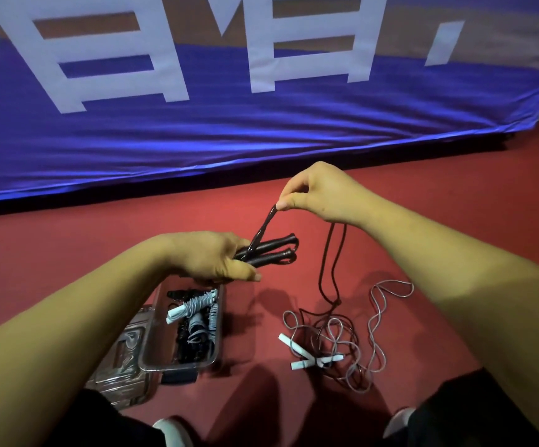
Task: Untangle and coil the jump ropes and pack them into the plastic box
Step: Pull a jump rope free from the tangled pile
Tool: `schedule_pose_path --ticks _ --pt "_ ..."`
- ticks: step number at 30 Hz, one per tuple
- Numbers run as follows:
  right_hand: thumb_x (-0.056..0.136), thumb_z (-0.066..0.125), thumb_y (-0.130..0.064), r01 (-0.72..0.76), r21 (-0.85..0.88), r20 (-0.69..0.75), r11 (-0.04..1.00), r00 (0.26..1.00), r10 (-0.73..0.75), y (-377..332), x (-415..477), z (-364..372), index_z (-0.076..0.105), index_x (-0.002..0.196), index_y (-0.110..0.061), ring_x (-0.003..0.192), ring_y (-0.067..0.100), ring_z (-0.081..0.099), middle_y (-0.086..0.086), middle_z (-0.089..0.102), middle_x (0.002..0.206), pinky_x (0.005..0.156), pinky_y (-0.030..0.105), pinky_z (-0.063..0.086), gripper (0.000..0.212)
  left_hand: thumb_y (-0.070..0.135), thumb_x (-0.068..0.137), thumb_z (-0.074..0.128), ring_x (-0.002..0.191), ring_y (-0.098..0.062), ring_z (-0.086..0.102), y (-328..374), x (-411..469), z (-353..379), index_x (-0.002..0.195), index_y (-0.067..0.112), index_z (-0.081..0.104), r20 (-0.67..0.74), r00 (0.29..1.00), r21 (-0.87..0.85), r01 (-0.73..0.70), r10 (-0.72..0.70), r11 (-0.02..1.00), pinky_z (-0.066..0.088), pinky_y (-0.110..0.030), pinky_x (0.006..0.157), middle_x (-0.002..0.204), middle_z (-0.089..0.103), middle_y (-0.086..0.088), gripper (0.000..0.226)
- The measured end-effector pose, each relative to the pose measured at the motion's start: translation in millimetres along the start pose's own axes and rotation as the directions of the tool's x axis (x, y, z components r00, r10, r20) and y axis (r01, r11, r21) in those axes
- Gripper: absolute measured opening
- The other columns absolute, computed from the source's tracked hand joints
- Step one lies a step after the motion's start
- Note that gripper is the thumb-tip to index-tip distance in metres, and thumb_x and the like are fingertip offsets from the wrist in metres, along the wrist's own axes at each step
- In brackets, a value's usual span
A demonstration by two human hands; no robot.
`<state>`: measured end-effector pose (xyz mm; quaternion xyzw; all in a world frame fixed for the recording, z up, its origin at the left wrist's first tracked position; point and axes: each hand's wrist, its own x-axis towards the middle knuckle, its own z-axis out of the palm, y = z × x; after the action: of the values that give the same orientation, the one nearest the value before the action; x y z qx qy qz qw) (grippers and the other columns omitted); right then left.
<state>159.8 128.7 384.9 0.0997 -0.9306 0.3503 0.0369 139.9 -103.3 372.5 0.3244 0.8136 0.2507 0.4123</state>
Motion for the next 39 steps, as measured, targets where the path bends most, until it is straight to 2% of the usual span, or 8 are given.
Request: schedule_pose_path --ticks 7,11,17,21,26,32,35,39 --pt "0.088 0.061 -0.006 -0.120 0.445 0.031 0.888 0.992 0.119 0.7 -2.5 28.1 0.070 0.068 -0.021 0.044 0.004 0.035 -0.001 0.049 0.055 0.046 0.020 0.027 0.026 0.033 0.086 0.073 0.050 0.000 0.044 28.7 -15.4 -5.5 0.099 0.020 0.061 -0.410 0.870 0.292 -0.160 0.274 0.943 0.036 -0.020 0.052 0.060 0.051 0.012 0.022" --pt "0.101 0.047 -0.021 -0.294 0.608 0.268 0.737 0.950 0.158 5.4 -1.9 64.1 0.070 0.089 -0.020 0.045 0.010 0.028 -0.002 0.036 0.058 0.047 0.022 0.025 0.026 0.036 0.086 0.072 0.045 -0.006 0.047 13.9 -14.8 -30.2 0.076 0.021 0.049 -0.669 0.726 0.186 -0.041 0.157 0.982 0.039 -0.029 0.052 0.055 0.054 0.007 0.029" --pt "0.105 0.035 -0.021 -0.463 0.502 0.452 0.730 0.861 0.235 -13.3 -9.5 96.0 0.062 0.108 -0.018 0.044 0.010 0.028 -0.002 0.034 0.061 0.045 0.021 0.028 0.027 0.033 0.090 0.066 0.054 -0.025 0.052 -39.3 -2.5 -60.7 0.093 0.012 0.055 -0.804 0.592 0.102 0.239 -0.062 0.966 0.040 -0.033 0.058 0.071 0.060 -0.010 0.024" --pt "0.102 0.042 -0.023 -0.381 0.326 0.438 0.865 0.872 0.219 -40.3 -13.4 99.0 0.066 0.105 -0.012 0.042 0.011 0.032 -0.001 0.040 0.057 0.042 0.020 0.029 0.027 0.026 0.089 0.064 0.095 -0.039 0.063 -67.9 19.1 -49.5 0.112 0.010 0.058 -0.771 0.625 0.249 0.477 -0.126 0.843 0.050 -0.041 0.079 0.109 0.066 -0.022 0.029" --pt "0.091 0.061 -0.023 -0.017 -0.016 0.357 1.000 0.934 0.022 -48.1 -14.7 83.4 0.062 0.072 -0.004 0.056 0.015 0.038 0.002 0.044 0.058 0.054 0.029 0.031 0.027 0.026 0.092 0.060 0.102 -0.035 0.064 -62.7 34.2 -18.2 0.122 0.023 0.058 -0.643 0.746 0.498 0.580 -0.175 0.645 0.045 -0.036 0.074 0.114 0.066 -0.012 0.030" --pt "0.092 0.061 -0.022 -0.010 -0.155 0.232 0.988 0.972 0.046 -31.4 -9.7 50.5 0.075 0.087 -0.010 0.077 0.015 0.061 0.004 0.072 0.083 0.061 0.020 0.038 0.019 0.045 0.097 0.052 0.100 -0.029 0.066 -26.6 33.0 21.9 0.122 0.032 0.058 -0.274 0.961 0.851 0.218 0.049 0.478 0.047 -0.032 0.076 0.110 0.067 -0.003 0.028" --pt "0.090 0.065 -0.025 -0.090 -0.122 0.259 0.988 0.959 0.119 -18.9 -7.5 38.8 0.076 0.087 -0.013 0.076 0.012 0.059 0.001 0.070 0.080 0.065 0.020 0.041 0.017 0.050 0.095 0.052 0.095 -0.027 0.065 -13.1 32.1 28.0 0.118 0.028 0.061 -0.146 0.972 0.856 0.032 0.182 0.516 0.047 -0.031 0.075 0.102 0.068 -0.001 0.033" --pt "0.089 0.066 -0.026 -0.234 0.116 0.317 0.965 0.930 0.187 -12.8 -9.8 34.4 0.075 0.081 -0.012 0.046 0.014 0.036 0.001 0.045 0.048 0.049 0.024 0.029 0.018 0.041 0.087 0.071 0.060 -0.007 0.054 -7.6 18.7 23.3 0.083 0.030 0.068 -0.130 0.953 0.547 -0.160 0.272 0.822 0.042 -0.025 0.062 0.064 0.060 0.010 0.013"
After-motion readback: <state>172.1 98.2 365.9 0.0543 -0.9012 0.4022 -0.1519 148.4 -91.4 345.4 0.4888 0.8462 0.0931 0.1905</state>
